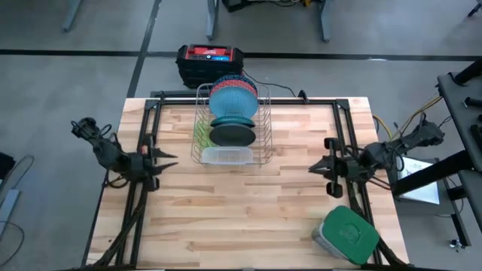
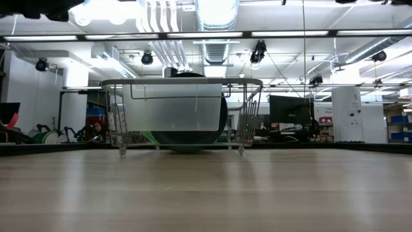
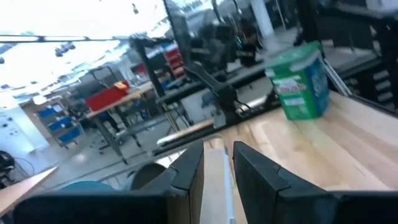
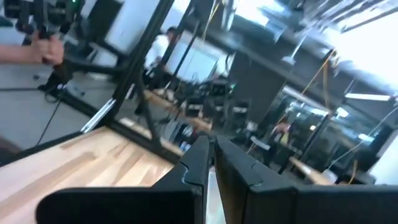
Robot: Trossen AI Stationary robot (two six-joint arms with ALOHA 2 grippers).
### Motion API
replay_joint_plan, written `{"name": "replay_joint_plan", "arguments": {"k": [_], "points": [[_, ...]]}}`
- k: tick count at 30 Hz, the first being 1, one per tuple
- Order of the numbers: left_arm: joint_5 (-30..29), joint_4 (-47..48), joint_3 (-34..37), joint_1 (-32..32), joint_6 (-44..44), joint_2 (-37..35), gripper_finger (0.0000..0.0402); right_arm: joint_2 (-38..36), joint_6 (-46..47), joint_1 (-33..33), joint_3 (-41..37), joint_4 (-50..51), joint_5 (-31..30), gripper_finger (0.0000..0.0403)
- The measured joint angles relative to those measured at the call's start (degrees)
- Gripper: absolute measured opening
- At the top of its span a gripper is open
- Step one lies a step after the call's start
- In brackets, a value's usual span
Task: Sort dishes
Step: Return to Home Position
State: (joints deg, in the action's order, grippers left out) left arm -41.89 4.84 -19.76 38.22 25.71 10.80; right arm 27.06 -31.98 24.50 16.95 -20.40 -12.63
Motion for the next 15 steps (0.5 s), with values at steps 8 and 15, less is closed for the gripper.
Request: {"name": "replay_joint_plan", "arguments": {"k": [8, 15], "points": [[-0.4, -0.3, 2.6, -1.8, 5.6, -8.2, 0.0076, -6.6, -2.2, -11.1, -5.2, -2.2, 3.9, 0.0002], [-11.5, -1.5, 2.7, -2.2, 7.0, -10.8, 0.0076, -16.1, 2.4, -15.5, -4.1, 12.0, 10.1, 0.0000]]}}
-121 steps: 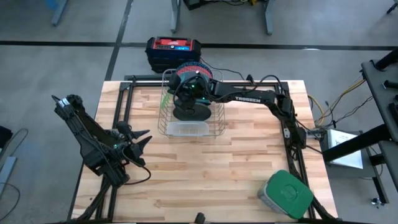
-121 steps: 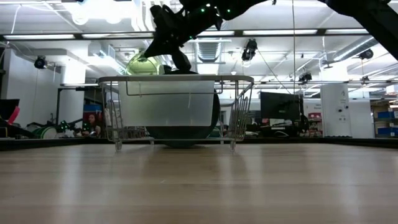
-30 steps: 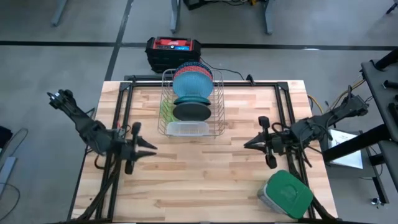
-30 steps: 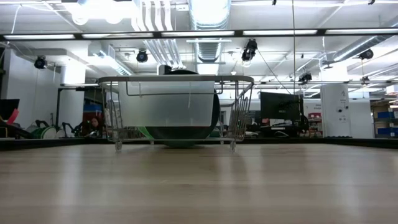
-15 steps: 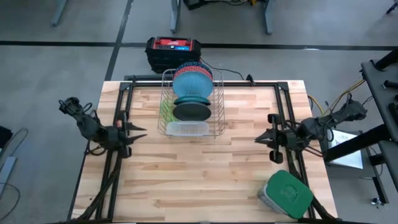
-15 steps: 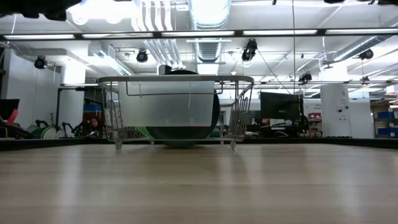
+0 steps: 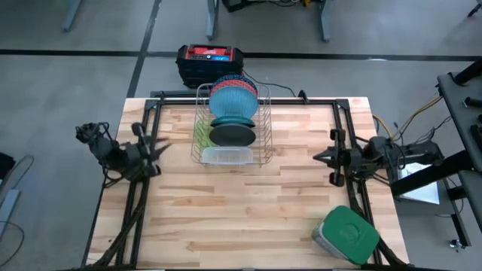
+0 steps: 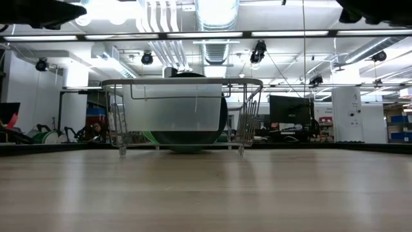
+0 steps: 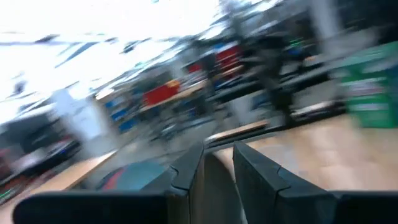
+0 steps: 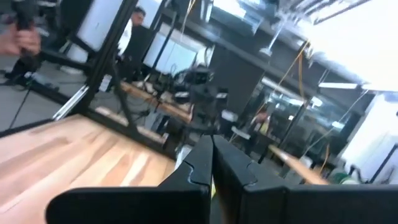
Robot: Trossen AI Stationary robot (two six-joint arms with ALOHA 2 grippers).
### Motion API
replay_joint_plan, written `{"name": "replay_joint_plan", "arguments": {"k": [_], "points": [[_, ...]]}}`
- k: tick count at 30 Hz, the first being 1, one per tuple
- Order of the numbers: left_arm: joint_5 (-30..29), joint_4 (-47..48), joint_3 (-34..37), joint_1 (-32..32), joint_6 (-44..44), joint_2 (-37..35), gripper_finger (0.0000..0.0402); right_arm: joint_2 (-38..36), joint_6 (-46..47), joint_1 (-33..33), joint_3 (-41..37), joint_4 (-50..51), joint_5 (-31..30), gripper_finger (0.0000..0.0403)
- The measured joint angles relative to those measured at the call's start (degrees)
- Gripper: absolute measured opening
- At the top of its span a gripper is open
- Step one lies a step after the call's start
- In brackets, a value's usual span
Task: Sort dishes
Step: Return to Home Position
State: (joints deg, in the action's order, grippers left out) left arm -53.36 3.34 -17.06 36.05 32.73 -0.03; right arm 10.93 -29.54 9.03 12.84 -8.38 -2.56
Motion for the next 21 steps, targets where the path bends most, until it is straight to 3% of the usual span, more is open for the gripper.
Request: {"name": "replay_joint_plan", "arguments": {"k": [3, 5, 13, 18, 21], "points": [[-9.8, -3.5, 0.0, -0.8, 1.9, 0.1, 0.0076, -5.1, 2.5, 0.0, -0.6, 5.8, -0.2, 0.0000], [-12.2, -5.7, 0.0, -1.9, 4.3, 0.0, 0.0076, -8.7, 4.1, 0.0, -1.5, 7.9, -0.3, 0.0000], [-12.8, -9.3, 0.0, -10.2, 6.5, 0.1, 0.0076, -10.0, 7.2, 0.0, -7.1, 9.3, -0.7, 0.0000], [-5.4, -10.1, 2.6, -16.6, 2.2, 0.1, 0.0076, -10.8, 7.4, 0.0, -11.0, 6.9, -2.1, 0.0000], [-8.6, -12.3, 6.1, -21.1, 1.3, 0.0, 0.0076, -10.5, 7.2, 0.0, -11.8, 6.5, -2.1, 0.0000]]}}
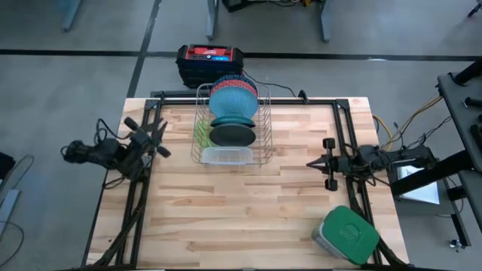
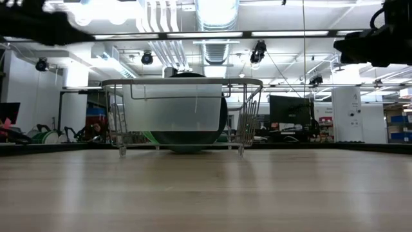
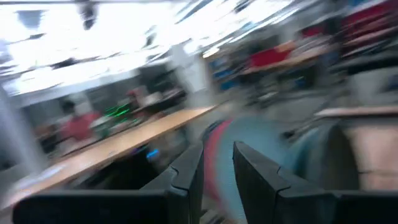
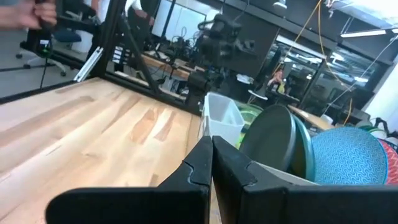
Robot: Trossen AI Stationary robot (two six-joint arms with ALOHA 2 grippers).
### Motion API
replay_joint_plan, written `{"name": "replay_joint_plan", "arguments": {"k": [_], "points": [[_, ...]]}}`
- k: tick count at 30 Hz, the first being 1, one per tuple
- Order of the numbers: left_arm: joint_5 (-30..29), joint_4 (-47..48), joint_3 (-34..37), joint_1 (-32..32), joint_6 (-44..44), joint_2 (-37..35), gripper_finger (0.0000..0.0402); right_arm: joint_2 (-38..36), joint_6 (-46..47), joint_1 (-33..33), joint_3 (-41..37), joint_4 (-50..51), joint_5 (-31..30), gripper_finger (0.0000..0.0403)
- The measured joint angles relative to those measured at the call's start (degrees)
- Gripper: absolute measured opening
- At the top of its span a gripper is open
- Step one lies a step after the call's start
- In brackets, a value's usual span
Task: Sort dishes
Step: Return to Home Position
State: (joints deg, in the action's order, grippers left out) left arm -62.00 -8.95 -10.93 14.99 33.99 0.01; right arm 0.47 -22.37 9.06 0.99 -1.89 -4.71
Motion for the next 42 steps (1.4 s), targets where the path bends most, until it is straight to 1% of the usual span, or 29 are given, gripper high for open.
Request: {"name": "replay_joint_plan", "arguments": {"k": [2, 3, 5, 7, 9, 11, 13, 16, 19, 24, 27, 31, 32, 37, 39, 42], "points": [[-3.4, -4.2, 2.5, -3.9, 2.0, 0.0, 0.0076, -0.1, 0.0, 0.0, -0.1, -0.2, 0.0, 0.0000], [-3.8, -6.8, 3.6, -6.1, 4.1, 0.0, 0.0076, -0.1, -0.1, 0.0, -0.1, -0.2, -0.1, 0.0000], [-2.6, -11.9, 5.4, -11.2, 8.3, 0.0, 0.0076, -0.1, -0.2, 0.0, -0.1, -0.1, -0.9, 0.0000], [-1.3, -14.8, 6.5, -16.9, 11.6, 0.1, 0.0076, 0.0, -0.2, 0.0, -0.1, 0.0, -3.2, 0.0000], [-1.2, -15.4, 6.9, -23.7, 13.2, 0.1, 0.0076, 0.0, -0.2, 0.0, -0.1, 0.5, -6.0, 0.0000], [0.7, -14.9, 7.0, -30.8, 12.8, 0.2, 0.0076, 0.4, -0.2, 0.0, -0.1, 0.5, -7.3, 0.0000], [6.6, -12.8, 7.0, -37.6, 10.3, 0.5, 0.0076, 0.4, -0.6, 0.0, -0.1, 0.5, -7.4, 0.0000], [19.5, -10.6, 7.0, -47.3, 4.9, 2.2, 0.0076, 0.4, -2.2, 0.0, -0.1, 0.5, -7.4, 0.0000], [25.4, -10.4, 7.0, -56.1, 0.2, 5.1, 0.0076, 0.4, -2.3, 0.0, -0.1, 0.5, -7.4, 0.0000], [37.3, -11.2, 7.0, -67.6, -2.8, 10.8, 0.0076, 0.4, -3.7, 0.0, -0.1, 0.5, -7.5, 0.0000], [42.0, -12.9, 7.0, -72.7, -5.1, 15.2, 0.0076, 0.4, -6.7, 0.0, -0.1, 0.5, -7.5, 0.0000], [44.4, -19.2, 7.0, -77.6, -6.7, 22.6, 0.0076, 0.4, -8.2, 0.0, -0.1, 0.5, -7.5, 0.0000], [44.2, -21.1, 7.0, -78.2, -6.8, 24.5, 0.0076, 0.4, -8.3, 0.0, -0.1, 0.5, -7.5, 0.0000], [37.4, -25.8, 7.0, -78.2, -9.3, 29.3, 0.0076, 0.4, -8.3, 0.0, 0.0, 0.5, -7.5, 0.0000], [36.2, -26.3, 7.0, -78.0, -9.4, 30.0, 0.0076, 0.4, -8.3, 0.0, 0.0, 0.5, -7.5, 0.0000], [36.0, -26.3, 7.0, -78.0, -10.4, 30.0, 0.0076, 0.4, -8.2, 0.0, 0.0, 0.5, -7.4, 0.0000]]}}
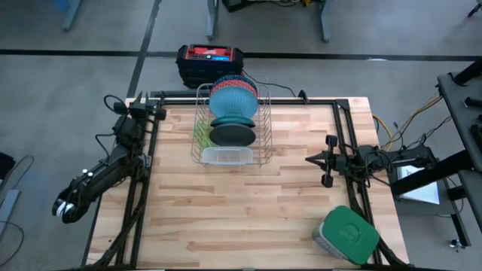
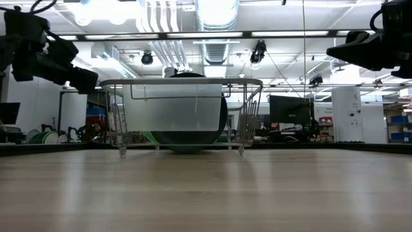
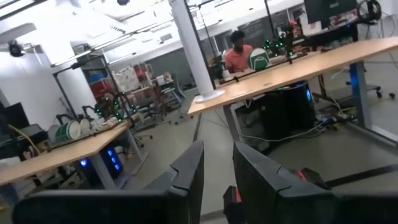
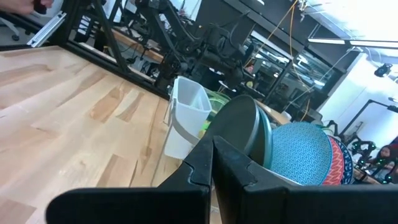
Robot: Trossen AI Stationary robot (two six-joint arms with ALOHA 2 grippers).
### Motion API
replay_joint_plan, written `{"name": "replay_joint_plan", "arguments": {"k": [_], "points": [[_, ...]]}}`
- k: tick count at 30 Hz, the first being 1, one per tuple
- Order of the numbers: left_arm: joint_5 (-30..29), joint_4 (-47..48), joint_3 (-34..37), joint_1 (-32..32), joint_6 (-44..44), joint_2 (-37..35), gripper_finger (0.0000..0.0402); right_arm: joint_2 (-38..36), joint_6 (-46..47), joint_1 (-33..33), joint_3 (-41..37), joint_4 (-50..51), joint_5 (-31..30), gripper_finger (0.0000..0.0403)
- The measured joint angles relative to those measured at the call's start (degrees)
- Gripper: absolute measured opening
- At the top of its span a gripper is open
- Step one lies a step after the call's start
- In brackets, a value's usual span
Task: Sort dishes
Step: Return to Home Position
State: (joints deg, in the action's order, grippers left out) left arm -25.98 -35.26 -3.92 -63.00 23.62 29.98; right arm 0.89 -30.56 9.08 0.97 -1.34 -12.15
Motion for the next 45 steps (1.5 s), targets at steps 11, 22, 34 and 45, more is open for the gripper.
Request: {"name": "replay_joint_plan", "arguments": {"k": [11, 22, 34, 45], "points": [[-1.1, 0.8, 0.0, 0.0, -4.7, 0.1, 0.0076, 0.0, 0.0, 0.0, 0.0, 0.0, 0.0, 0.0000], [-1.1, 0.8, 0.0, 0.0, -4.7, 0.1, 0.0076, 0.0, 0.5, 0.0, 0.0, 0.0, 0.0, 0.0000], [-1.1, 0.8, 0.0, 0.0, -4.7, 0.1, 0.0076, 0.0, 0.5, 0.0, 0.0, 0.0, 0.0, 0.0000], [-1.1, 0.8, 0.0, 0.0, -4.7, 0.1, 0.0076, 0.0, 0.5, 0.0, 0.0, 0.0, 0.1, 0.0000]]}}
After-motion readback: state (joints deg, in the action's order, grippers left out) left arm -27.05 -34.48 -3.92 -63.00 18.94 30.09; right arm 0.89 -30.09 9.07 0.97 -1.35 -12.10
